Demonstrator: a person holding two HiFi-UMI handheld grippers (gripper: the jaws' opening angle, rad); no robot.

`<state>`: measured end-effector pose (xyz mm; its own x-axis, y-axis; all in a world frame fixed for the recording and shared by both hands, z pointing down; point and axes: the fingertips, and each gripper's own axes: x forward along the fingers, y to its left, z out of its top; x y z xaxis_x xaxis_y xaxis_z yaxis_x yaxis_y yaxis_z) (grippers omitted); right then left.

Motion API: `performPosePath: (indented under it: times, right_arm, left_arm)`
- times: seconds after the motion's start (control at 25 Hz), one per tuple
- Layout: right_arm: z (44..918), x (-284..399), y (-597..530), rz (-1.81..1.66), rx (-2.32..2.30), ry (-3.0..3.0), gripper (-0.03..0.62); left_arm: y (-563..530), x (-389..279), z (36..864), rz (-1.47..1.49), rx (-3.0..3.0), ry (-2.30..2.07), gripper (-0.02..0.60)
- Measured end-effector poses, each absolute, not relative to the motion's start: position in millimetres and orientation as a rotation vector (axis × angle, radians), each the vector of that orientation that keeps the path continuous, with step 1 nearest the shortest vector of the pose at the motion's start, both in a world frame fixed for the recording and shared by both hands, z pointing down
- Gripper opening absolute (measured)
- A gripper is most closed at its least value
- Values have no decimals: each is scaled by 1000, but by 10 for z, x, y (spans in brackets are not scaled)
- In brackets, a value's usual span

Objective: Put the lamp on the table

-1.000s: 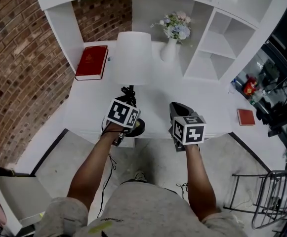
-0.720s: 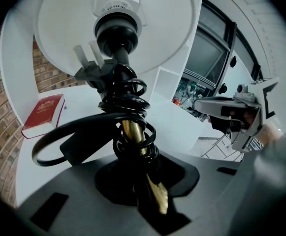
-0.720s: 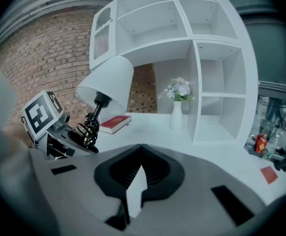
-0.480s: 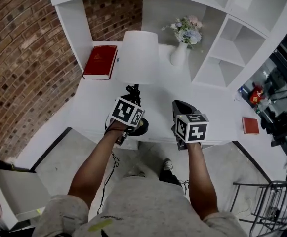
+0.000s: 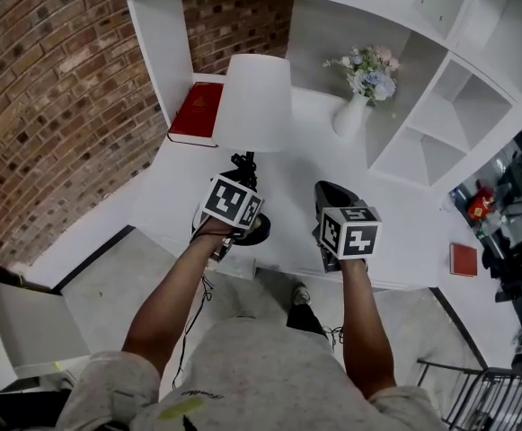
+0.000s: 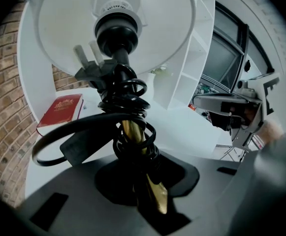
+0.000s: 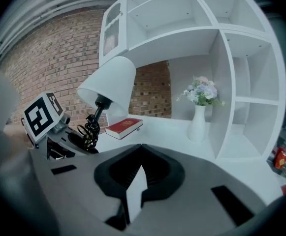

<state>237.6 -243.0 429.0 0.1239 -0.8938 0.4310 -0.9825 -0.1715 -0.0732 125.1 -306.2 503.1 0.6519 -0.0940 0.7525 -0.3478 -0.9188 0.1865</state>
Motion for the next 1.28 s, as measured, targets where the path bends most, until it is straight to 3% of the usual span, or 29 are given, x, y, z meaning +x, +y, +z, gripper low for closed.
performPosePath:
  times: [1.28]
  right_arm:
    - [4194, 3035, -3395, 511, 1817, -2164, 5]
  left_arm:
    - [-3568, 1740, 4983, 1059, 2391, -761, 103]
